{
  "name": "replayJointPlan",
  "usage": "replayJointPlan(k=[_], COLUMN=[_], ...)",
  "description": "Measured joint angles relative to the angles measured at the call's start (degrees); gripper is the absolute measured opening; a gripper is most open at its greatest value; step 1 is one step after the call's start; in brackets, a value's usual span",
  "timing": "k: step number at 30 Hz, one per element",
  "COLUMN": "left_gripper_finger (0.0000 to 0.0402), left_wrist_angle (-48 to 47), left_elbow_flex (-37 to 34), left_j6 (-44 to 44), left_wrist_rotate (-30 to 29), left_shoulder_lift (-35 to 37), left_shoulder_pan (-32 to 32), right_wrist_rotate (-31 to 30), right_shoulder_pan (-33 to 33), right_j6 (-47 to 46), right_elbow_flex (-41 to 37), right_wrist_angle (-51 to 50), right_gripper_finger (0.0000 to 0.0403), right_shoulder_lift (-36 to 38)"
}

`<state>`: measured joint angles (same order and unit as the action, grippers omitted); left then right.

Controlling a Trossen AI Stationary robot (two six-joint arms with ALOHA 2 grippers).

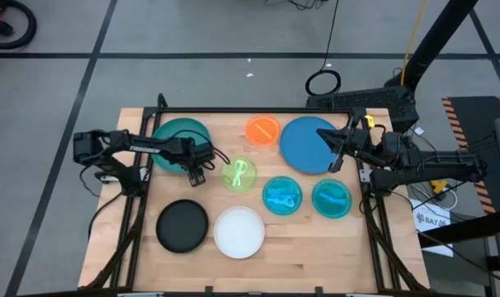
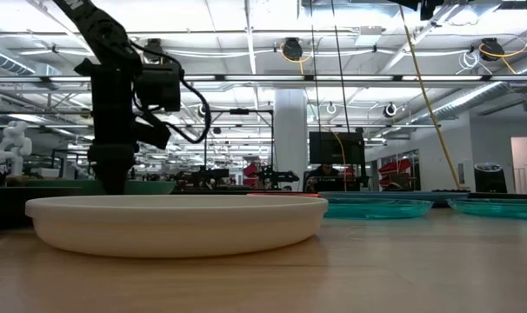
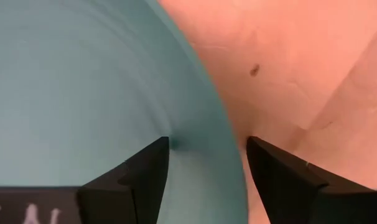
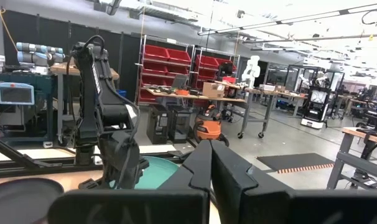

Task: Stack plastic plates
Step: Stack the green plate on top of the blue plate

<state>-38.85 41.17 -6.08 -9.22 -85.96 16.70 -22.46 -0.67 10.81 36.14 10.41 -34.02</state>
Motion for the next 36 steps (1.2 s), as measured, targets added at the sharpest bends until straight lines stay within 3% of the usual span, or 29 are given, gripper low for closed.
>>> replayJointPlan(k=[8,14,24,33,36], left_gripper_finger=[0.0094,0.0016,0.0013,0.0013,0.0013], left_wrist_angle=[-0.46,-2.32,-11.13,-11.2,-11.11], left_elbow_flex=[0.07,0.35,8.58,17.53,20.57], left_j6=[-0.57,-0.86,0.17,5.72,8.97], left_wrist_rotate=[-1.86,-8.37,-12.49,-16.29,-16.5], left_shoulder_lift=[-0.19,-0.19,0.03,0.05,0.05], left_shoulder_pan=[-1.13,-1.54,-7.19,-12.42,-14.14], right_wrist_rotate=[0.0,0.0,0.31,14.93,17.07], right_shoulder_pan=[0.0,0.0,0.08,4.42,6.64], right_j6=[0.4,0.42,0.01,-3.19,-4.24], right_elbow_flex=[0.0,0.0,0.0,0.0,0.0], right_wrist_angle=[0.02,0.02,-0.04,2.2,3.13], right_gripper_finger=[0.0002,0.0002,0.0002,0.0002,0.0002], right_shoulder_lift=[-0.01,0.0,1.55,2.69,2.45])
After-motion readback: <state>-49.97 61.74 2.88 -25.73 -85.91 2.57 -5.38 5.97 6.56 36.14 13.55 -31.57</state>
